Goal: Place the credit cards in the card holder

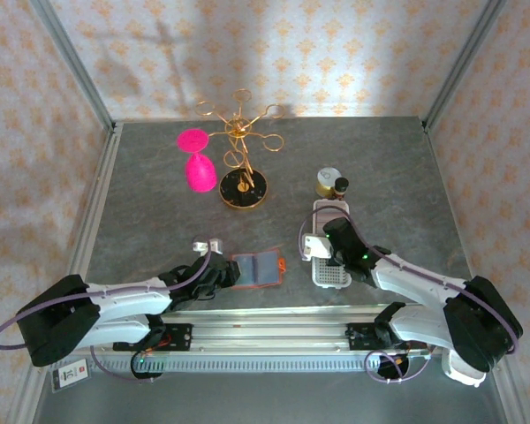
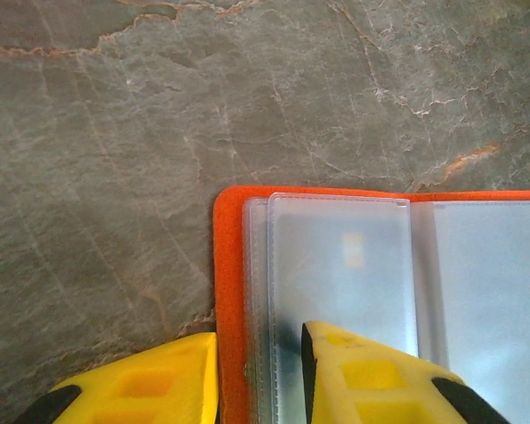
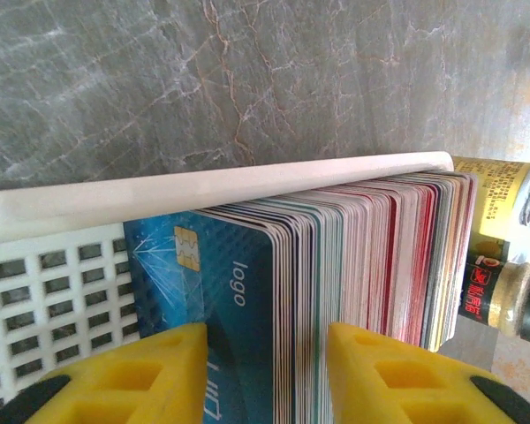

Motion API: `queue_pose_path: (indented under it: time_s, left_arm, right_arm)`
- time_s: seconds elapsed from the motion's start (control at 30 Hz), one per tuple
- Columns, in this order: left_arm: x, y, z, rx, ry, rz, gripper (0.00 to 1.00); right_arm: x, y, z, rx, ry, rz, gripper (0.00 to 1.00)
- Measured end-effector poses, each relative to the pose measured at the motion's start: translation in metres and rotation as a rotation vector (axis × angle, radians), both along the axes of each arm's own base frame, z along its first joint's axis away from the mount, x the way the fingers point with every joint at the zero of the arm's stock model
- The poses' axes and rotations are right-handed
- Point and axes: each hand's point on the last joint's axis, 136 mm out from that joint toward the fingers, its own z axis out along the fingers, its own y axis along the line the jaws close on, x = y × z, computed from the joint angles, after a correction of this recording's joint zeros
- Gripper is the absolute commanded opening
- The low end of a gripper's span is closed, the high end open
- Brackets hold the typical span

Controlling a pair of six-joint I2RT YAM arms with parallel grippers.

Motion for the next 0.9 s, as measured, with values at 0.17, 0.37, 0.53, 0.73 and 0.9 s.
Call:
queue_pose_path:
  time_s: [0.17,0.37,0.53,0.73,0.9]
  left_arm:
    - [0.0,-0.003,0.002,-0.016,-0.001,-0.008,0.28]
    - [-0.002,-0.015,0.007,-0.071,0.004,-0.046,0.28]
    - [-0.004,-0.016,0.006,-0.08,0.009,-0.051,0.28]
    - [-0.004,-0.016,0.007,-0.085,0.007,-0.049,0.28]
    - [-0.003,-0.017,0.012,-0.099,-0.006,-0.049,0.28]
  right_arm:
    - [0.0,0.0,0.0,0.0,0.0,0.0,0.33]
    - [0.0,0.0,0.002,0.003,-0.004,0.0,0.26]
    - [-0.001,0.0,0.004,0.006,-0.006,0.001,0.21]
    - [-0.002,0.0,0.005,0.01,-0.008,0.002,0.17]
    - [-0.002,-0.001,0.006,0.012,-0.011,0.002,0.14]
